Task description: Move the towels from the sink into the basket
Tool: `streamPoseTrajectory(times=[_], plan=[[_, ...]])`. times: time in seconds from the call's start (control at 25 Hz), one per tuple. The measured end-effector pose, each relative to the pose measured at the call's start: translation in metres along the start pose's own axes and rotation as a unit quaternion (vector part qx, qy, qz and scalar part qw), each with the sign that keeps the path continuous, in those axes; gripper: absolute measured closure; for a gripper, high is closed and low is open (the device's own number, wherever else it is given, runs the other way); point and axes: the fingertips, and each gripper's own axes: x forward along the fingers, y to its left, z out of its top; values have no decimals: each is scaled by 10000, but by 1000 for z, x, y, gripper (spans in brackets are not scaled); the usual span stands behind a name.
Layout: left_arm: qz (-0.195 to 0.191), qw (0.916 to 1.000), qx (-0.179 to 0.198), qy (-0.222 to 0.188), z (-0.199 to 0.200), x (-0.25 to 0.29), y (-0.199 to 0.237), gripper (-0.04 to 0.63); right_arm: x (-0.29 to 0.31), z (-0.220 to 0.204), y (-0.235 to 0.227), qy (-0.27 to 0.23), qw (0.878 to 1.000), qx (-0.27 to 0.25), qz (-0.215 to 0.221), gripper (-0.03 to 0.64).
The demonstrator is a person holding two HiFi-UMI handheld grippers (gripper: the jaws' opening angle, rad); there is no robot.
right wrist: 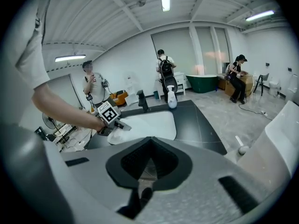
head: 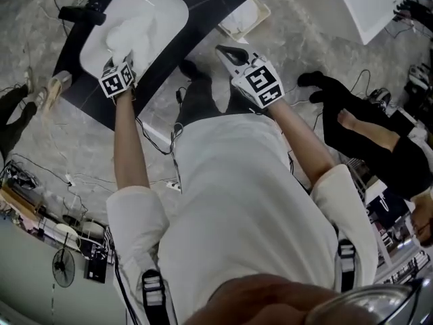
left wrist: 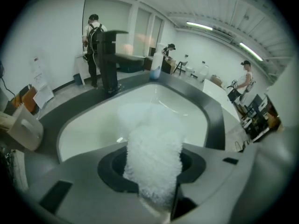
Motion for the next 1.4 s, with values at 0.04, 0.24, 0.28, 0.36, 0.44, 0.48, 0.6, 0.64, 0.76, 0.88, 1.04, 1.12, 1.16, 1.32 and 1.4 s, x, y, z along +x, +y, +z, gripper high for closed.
streamPoseTrajectory(times=[0.04, 0.24, 0.28, 0.36, 0.44, 0.48, 0.6, 0.64, 0.76, 0.88, 1.04, 1.12, 1.16, 1.32, 1.4], plan=[[-10, 9999, 5, -120, 6, -13, -7, 431, -7, 4, -2, -40, 10000, -39, -14, 620], [-241, 9956, -102, -901, 35, -74, -54, 431, -44, 17, -10, -159, 9996, -189, -118, 620], [-286, 9934, -108, -1101, 42, -88, -64, 431, -52, 21, -11, -203, 9995, -210, -126, 620], [-349, 9882, -112, -1488, 60, -114, -82, 430, -65, 31, -16, -305, 9991, -269, -151, 620], [-408, 9824, -132, -1819, 77, -137, -99, 430, -78, 43, -23, -436, 9983, -319, -205, 620], [-449, 9796, -133, -1953, 85, -149, -108, 430, -85, 49, -26, -502, 9979, -331, -241, 620], [-651, 9712, -126, -2287, 103, -180, -139, 430, -107, 61, -33, -639, 9967, -364, -336, 620], [-734, 9682, -129, -2387, 108, -190, -150, 430, -113, 65, -35, -664, 9963, -398, -359, 620], [-971, 9591, -59, -2660, 121, -217, -185, 430, -132, 79, -42, -797, 9944, -517, -460, 620], [-1230, 9481, 29, -2931, 137, -243, -221, 430, -158, 96, -53, -1082, 9906, -534, -649, 620], [-1607, 9318, 68, -3255, 154, -272, -263, 430, -191, 103, -64, -1322, 9857, -524, -902, 620], [-1736, 9259, 150, -3353, 164, -279, -279, 430, -203, 103, -70, -1396, 9841, -500, -975, 620], [-1781, 9240, 203, -3378, 168, -281, -286, 430, -208, 103, -74, -1433, 9834, -479, -1005, 620], [-1915, 9212, 419, -3362, 180, -278, -312, 429, -225, 99, -87, -1550, 9807, -383, -1127, 620], [-1971, 9216, 503, -3307, 183, -276, -322, 430, -229, 96, -93, -1570, 9801, -309, -1172, 620]])
